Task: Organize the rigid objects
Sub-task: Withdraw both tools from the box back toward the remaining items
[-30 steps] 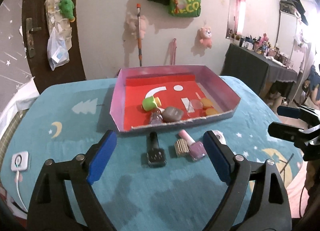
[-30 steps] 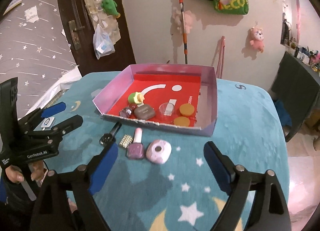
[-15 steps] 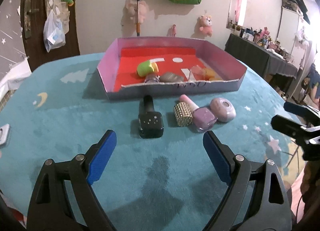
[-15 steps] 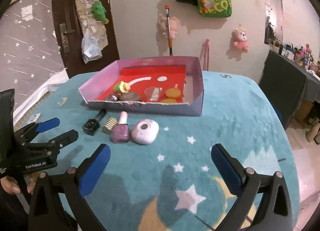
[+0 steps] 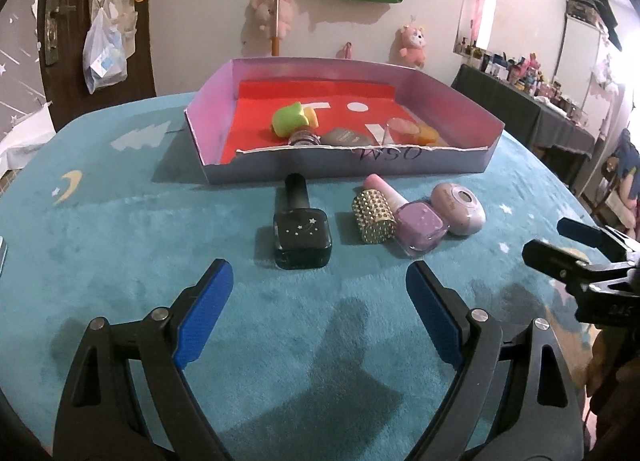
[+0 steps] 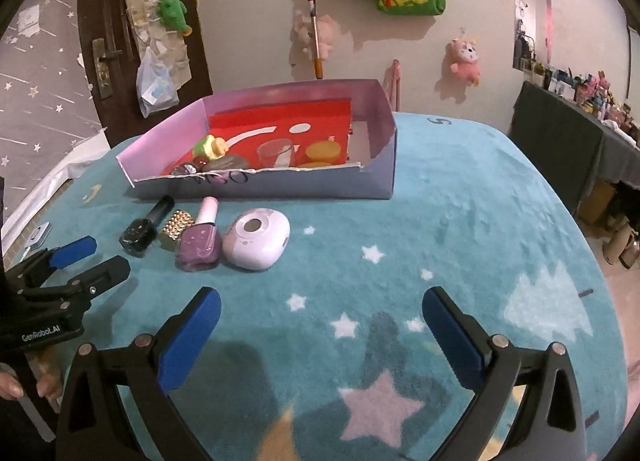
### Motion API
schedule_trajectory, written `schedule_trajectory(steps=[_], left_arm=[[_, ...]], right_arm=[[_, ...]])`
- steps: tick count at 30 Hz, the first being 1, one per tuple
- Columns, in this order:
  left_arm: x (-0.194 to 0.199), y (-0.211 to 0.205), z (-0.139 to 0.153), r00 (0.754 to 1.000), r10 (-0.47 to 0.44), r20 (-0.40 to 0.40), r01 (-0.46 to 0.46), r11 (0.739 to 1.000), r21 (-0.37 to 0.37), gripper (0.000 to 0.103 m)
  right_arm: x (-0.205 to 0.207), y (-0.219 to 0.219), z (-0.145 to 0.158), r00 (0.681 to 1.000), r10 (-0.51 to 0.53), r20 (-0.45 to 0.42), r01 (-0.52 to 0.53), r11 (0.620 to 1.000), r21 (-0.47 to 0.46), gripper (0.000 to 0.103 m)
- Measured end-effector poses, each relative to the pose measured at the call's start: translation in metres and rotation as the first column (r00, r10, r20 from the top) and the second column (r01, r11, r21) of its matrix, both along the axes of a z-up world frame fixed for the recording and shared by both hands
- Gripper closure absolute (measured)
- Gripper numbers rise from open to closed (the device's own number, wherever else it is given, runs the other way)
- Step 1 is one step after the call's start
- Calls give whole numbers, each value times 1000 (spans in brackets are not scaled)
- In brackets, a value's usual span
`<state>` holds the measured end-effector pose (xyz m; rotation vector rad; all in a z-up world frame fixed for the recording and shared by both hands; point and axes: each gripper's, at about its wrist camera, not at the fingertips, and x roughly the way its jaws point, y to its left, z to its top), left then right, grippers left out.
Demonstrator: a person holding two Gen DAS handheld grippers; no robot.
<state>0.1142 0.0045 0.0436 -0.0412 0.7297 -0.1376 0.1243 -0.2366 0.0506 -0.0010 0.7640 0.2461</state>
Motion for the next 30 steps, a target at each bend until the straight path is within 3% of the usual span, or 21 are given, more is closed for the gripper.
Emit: schedule_trajectory(steps=[15,30], left_arm=[[4,0,-4,999,-7,-32,7,1000,-6,14],[7,1,-6,999,-6,-52,5,1000,-13,14]], right_arm=[[5,-11,-11,998,-33,-56,36,998,53,0],[4,-8,-11,998,-25,-53,27,999,40,0]])
